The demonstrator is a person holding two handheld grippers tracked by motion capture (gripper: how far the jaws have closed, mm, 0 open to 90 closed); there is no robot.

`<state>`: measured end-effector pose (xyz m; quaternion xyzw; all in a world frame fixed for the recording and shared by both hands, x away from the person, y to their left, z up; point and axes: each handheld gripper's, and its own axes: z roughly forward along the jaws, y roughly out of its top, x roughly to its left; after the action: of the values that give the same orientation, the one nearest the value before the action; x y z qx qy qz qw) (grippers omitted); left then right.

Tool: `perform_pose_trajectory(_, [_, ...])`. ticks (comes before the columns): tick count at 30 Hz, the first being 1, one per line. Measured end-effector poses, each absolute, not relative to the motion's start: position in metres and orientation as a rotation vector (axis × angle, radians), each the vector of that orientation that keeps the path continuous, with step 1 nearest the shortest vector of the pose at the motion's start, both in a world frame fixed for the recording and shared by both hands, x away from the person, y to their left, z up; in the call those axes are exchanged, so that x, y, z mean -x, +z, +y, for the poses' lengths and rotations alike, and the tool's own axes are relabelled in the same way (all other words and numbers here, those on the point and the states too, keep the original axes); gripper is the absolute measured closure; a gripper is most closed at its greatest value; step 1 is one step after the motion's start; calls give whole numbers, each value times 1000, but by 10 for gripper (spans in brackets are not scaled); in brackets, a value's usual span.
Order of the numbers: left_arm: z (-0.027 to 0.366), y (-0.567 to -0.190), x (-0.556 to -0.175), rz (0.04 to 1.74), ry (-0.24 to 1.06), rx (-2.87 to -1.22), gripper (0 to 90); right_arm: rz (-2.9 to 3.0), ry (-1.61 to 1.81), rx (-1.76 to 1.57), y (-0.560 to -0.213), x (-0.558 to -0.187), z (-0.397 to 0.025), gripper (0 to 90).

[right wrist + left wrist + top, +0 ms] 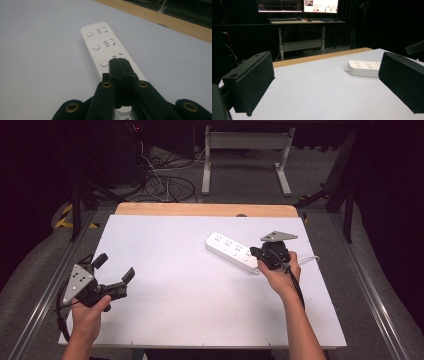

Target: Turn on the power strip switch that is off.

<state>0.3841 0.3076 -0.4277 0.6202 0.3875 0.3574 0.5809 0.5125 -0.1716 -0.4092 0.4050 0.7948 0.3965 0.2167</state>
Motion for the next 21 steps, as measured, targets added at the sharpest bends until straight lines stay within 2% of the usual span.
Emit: perform_pose_trajectory(21, [307,-429,-385,900,829,-1457,17,2276,1005,-1159,-426,-530,-155,900])
